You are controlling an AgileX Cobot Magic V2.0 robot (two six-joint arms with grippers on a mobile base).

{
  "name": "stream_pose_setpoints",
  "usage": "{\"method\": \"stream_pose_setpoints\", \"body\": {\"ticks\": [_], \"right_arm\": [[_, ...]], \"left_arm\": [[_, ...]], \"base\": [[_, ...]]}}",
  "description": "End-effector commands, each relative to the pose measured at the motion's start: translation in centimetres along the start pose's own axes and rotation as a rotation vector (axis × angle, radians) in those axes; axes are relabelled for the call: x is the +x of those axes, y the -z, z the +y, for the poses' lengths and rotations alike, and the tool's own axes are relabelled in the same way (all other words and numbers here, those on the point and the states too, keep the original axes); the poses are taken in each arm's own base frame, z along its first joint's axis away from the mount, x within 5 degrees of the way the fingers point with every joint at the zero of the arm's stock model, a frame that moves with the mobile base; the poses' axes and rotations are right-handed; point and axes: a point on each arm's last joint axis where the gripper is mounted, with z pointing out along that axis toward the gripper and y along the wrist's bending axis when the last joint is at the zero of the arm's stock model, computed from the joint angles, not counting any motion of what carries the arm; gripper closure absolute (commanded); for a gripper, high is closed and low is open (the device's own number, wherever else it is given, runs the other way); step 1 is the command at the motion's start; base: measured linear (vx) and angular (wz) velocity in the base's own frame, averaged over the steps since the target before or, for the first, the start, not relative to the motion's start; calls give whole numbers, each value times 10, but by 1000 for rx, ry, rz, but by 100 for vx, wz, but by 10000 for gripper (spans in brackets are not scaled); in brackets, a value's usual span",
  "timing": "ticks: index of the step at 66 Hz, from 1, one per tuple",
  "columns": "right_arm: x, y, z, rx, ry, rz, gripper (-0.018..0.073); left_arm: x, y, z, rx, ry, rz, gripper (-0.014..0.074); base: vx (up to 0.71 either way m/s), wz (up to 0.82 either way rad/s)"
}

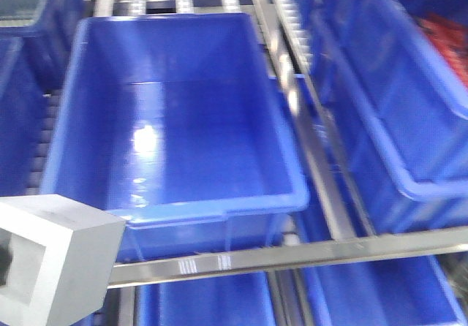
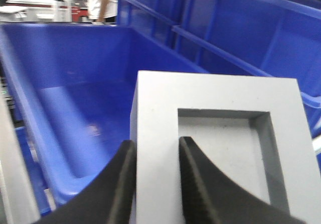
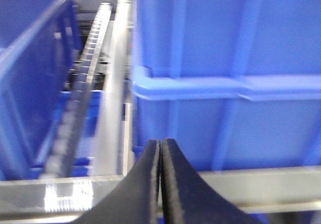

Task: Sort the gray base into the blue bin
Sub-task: 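Turn and stop the base facing the empty blue bin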

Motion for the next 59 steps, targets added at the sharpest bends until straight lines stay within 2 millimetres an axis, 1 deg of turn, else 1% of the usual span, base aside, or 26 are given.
{"method": "stream_pose_setpoints", "body": {"ticks": [1,28,59], "right_arm": [[-2,0,0,3,11,-71,568],[-2,0,0,3,11,-71,568],[-2,0,0,3,11,-71,568]], "left_arm": [[-21,2,-2,9,12,-136,602],[-21,2,-2,9,12,-136,602],[-21,2,-2,9,12,-136,602]], "base": [[9,36],[10,22],[12,1]]}}
